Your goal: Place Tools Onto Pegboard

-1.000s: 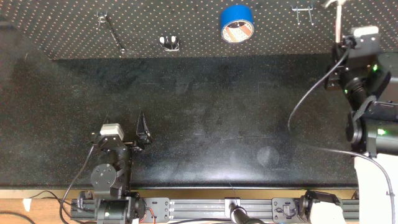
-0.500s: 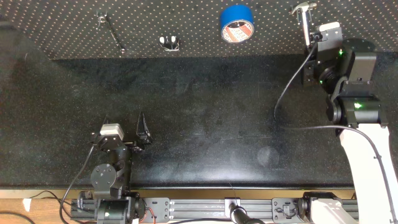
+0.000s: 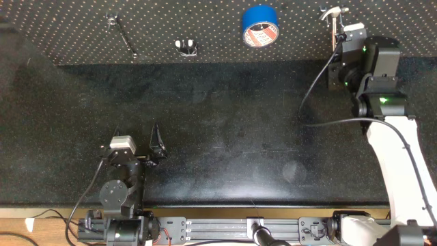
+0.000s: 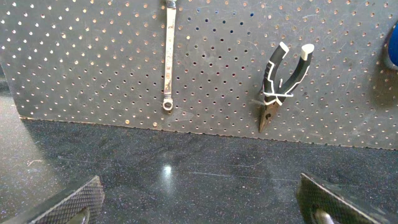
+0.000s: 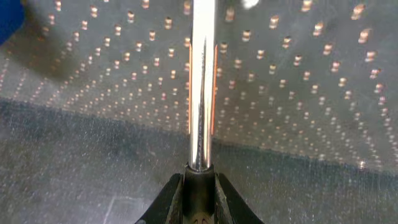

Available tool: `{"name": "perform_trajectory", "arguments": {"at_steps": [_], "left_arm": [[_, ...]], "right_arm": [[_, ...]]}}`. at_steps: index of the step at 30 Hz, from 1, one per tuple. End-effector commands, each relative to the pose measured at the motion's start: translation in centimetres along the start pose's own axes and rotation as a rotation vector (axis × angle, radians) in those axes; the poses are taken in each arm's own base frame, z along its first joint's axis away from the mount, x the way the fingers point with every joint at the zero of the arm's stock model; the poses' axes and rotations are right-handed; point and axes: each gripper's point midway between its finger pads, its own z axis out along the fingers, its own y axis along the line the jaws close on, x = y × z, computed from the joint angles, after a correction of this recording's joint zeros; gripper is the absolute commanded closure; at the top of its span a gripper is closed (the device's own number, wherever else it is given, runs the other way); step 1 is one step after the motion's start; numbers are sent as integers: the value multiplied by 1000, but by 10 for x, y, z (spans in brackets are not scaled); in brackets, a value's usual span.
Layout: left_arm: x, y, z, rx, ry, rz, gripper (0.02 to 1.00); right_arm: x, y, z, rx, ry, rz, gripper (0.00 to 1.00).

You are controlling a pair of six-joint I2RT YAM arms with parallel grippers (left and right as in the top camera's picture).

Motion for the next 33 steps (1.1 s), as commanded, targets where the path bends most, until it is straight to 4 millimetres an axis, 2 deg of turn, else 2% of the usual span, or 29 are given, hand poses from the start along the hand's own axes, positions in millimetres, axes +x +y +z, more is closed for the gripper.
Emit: {"name": "perform_trajectory", "arguments": {"at_steps": [1,4,6,8,9,10,13,17,20,24,33], "left_arm": [[1,0,0,1,1,12,23],[1,0,0,0,1,12,23],[1,0,0,0,1,12,23],[1,0,0,0,1,12,23],[1,0,0,0,1,12,20],[1,0,0,1,1,12,20],[1,0,0,1,1,12,23],[1,0,0,0,1,12,23],[1,0,0,0,1,12,23],[1,0,0,0,1,12,25],[1,0,0,1,1,12,23]], "right_arm": [[-2,-1,15,1,-8,3,728],[3,-1,20,-1,9,5,669],[6,-1,24,-3,21,7,570],[8,-1,25,-5,28,9,279],[10,-1,24,-5,36,10,20],[13,0,22,-7,49,12,25],[48,9,2,-31,196,37,25],[70,10,-15,-6,203,34,25],[79,11,-19,12,104,60,25],[107,19,-28,23,-81,110,25],[124,32,-69,15,-477,142,25]]}}
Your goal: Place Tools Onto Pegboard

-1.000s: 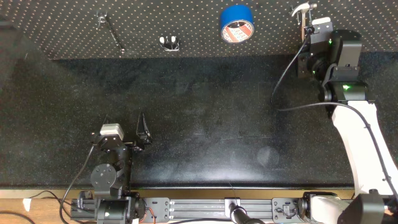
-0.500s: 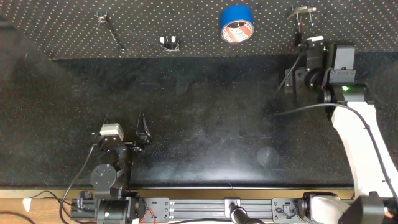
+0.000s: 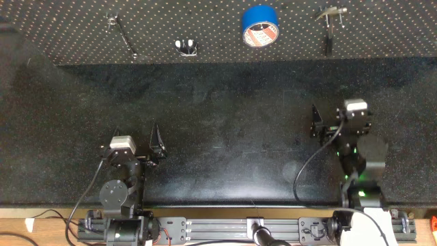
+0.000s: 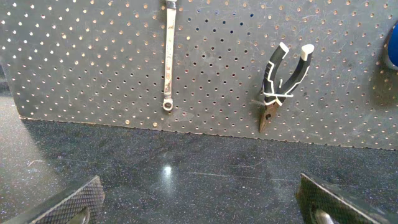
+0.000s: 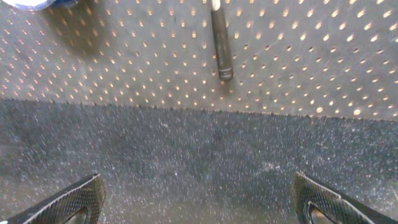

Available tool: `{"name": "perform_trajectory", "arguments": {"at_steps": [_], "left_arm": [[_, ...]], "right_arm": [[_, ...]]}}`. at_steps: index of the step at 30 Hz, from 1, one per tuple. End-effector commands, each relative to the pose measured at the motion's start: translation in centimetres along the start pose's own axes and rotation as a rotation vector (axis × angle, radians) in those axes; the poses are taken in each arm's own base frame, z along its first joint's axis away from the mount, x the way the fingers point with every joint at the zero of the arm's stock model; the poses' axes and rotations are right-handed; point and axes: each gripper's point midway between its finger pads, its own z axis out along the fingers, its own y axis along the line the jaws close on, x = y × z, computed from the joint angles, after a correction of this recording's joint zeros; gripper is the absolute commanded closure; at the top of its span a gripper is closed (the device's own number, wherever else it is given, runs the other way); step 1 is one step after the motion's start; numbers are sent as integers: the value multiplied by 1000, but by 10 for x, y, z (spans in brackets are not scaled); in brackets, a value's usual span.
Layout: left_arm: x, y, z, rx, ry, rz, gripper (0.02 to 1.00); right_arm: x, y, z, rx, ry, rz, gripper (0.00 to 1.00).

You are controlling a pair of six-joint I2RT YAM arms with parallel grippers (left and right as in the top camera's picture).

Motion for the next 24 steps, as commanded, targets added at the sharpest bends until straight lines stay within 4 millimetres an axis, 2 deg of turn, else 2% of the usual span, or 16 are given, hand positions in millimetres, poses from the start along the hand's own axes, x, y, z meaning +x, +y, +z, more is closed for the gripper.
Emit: {"name": "perform_trajectory", "arguments": {"at_steps": [1,6,8,10,13,24], "left_arm": [[1,0,0,1,1,12,23],[1,0,0,1,1,12,23],[1,0,0,1,1,12,23],[1,0,0,0,1,12,23],[1,0,0,1,1,12,20],[1,0,0,0,1,12,23]], "right_arm": [[6,6,-20,-17,-106,69,25],[-17,11,-37,-31,-204,49,25],[-13,17,-43,-48,-193,48,25],[5,19,-49,-52,-132,56,25],[-9,20,-59,-45,-207,-2,25],[-8,15,-58,-16,-203,-4,25]]}}
